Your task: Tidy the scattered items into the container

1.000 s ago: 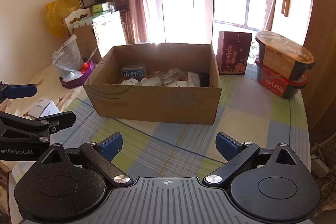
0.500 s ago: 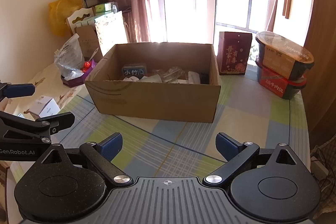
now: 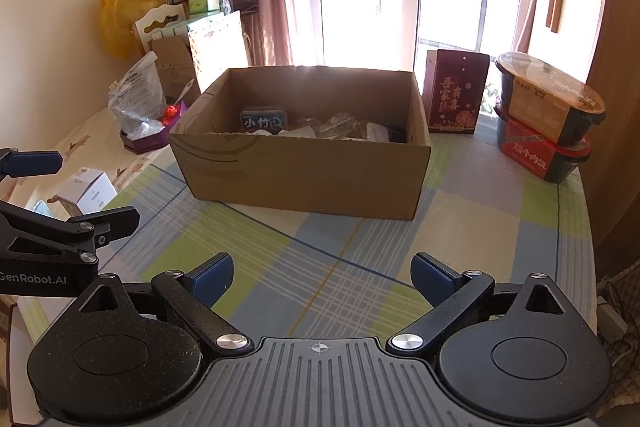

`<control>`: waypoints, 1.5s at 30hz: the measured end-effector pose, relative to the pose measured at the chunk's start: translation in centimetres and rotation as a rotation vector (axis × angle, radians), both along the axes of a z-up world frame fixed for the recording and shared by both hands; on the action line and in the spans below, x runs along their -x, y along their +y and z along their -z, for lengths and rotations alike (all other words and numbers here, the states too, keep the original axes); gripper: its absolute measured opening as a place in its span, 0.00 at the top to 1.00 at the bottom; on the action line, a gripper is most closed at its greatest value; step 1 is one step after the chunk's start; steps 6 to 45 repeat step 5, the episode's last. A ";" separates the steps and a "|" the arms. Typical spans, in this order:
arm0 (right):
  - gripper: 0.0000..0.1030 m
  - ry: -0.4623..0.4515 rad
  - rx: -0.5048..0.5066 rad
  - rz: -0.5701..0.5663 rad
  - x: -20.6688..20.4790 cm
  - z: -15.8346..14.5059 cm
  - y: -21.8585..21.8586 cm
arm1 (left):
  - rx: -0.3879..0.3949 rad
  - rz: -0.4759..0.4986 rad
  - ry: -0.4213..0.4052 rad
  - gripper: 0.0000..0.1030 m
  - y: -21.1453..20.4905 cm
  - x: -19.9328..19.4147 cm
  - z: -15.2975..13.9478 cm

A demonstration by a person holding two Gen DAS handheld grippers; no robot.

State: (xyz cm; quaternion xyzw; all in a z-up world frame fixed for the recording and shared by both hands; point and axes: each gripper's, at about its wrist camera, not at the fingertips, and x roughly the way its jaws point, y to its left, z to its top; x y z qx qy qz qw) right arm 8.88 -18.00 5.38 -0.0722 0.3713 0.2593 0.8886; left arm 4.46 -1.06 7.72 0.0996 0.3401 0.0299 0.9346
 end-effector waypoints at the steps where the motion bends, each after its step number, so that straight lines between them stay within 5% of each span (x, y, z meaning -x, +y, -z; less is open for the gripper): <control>1: 0.03 -0.002 0.000 -0.001 0.0 0.0 0.0 | 0.002 0.000 -0.001 0.01 0.0 0.0 0.0; 45: 0.03 -0.008 0.002 -0.005 0.1 0.0 0.2 | 0.005 0.005 -0.017 0.01 0.2 0.2 -0.2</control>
